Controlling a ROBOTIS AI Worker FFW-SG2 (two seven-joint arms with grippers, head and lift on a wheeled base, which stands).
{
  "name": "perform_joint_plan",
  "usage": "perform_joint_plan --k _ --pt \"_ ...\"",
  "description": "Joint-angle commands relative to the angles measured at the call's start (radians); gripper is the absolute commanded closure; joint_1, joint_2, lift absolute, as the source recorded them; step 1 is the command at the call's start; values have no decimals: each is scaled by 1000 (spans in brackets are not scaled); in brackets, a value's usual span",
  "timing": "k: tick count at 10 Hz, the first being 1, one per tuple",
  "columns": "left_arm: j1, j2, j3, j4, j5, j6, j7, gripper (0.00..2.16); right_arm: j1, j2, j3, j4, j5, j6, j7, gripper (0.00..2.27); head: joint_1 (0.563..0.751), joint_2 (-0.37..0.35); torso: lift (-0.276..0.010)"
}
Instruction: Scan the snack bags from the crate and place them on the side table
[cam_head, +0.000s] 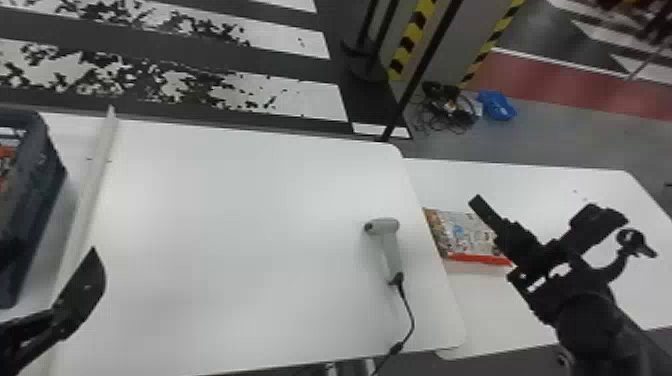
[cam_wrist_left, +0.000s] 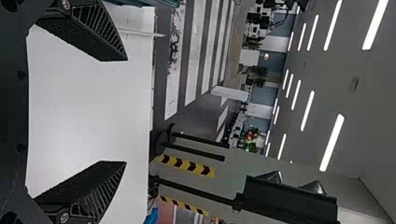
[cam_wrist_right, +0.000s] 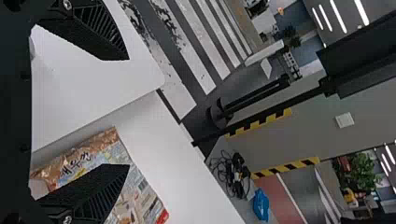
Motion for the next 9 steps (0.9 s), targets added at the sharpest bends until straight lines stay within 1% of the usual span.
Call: perform_joint_plan --k 1,3,4,5,6,7,8,9 --pt "0 -4 1 -11 5 -1 6 80 76 34 64 -145 9 -7 12 63 695 -350 -50" --pt "2 -4 5 -12 11 -1 12 70 151 69 158 -282 43 -26 24 63 695 -350 -50" --pt "2 -4 7 -12 11 -1 9 70 188 81 214 -325 71 -62 22 63 695 -335 -50" --pt "2 -5 5 -11 10 -10 12 73 219 88 279 -354 117 -84 22 63 695 -290 -50" --pt "2 -4 4 -8 2 -38 3 80 249 97 348 -363 164 -142 21 63 695 -242 -50" --pt "2 0 -1 -9 -6 -35 -2 76 271 106 402 -361 181 -179 19 66 695 -218 -50" --pt "2 -4 -2 -6 -6 -41 0 70 289 115 455 -357 219 -228 16 66 695 -179 -50" --pt "3 -5 -6 -5 -6 -53 2 70 308 115 524 -348 294 -345 -10 66 695 -143 -50"
